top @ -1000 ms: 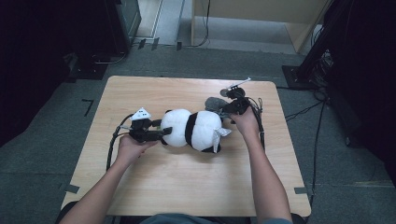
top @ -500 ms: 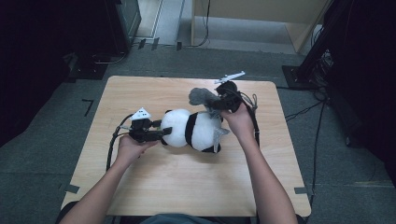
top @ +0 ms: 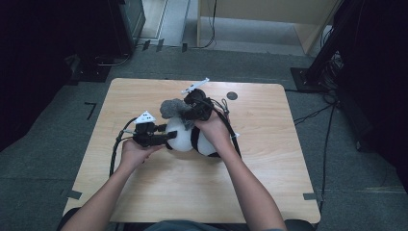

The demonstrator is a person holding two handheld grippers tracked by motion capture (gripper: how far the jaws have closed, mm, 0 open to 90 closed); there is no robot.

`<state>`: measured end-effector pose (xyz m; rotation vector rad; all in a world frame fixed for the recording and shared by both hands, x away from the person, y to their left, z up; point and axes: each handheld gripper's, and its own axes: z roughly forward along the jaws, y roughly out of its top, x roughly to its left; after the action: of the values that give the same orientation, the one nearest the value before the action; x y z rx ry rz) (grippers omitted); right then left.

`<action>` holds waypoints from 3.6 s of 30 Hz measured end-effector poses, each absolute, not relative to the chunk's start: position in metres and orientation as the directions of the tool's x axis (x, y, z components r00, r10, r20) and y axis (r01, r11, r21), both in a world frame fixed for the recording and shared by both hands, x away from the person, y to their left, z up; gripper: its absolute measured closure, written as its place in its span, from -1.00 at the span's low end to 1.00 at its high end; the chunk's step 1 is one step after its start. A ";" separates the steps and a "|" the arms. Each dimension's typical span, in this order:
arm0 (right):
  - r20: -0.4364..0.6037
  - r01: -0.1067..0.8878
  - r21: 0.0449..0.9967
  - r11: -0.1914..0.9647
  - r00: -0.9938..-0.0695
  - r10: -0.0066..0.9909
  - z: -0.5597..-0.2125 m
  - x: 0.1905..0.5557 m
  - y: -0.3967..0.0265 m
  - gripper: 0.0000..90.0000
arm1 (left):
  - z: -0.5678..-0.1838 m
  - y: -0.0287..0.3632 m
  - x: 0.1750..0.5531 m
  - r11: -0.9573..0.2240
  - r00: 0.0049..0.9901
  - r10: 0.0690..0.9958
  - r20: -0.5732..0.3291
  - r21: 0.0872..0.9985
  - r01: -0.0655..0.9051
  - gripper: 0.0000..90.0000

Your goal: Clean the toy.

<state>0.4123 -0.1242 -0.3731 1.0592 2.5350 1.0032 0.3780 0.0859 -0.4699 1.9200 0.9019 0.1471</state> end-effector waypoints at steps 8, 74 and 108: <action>0.068 0.562 0.636 0.529 -0.723 0.687 -0.391 0.413 -0.118 0.59 | -0.471 0.086 0.379 -0.259 0.715 0.651 -0.253 0.812 0.523 -0.01; 0.036 0.541 0.726 0.425 -0.646 0.762 -0.344 0.379 -0.210 0.59 | -0.471 0.085 0.379 -0.223 0.702 0.647 -0.297 0.807 0.547 0.02; 0.023 0.554 0.605 0.572 -0.730 0.683 -0.386 0.382 -0.158 0.59 | -0.473 0.080 0.379 -0.266 0.715 0.653 -0.248 0.809 0.524 0.03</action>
<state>0.3817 -0.1583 -0.3858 1.0344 2.5906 0.8862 0.3789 0.0798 -0.4732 1.9347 0.9065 0.1651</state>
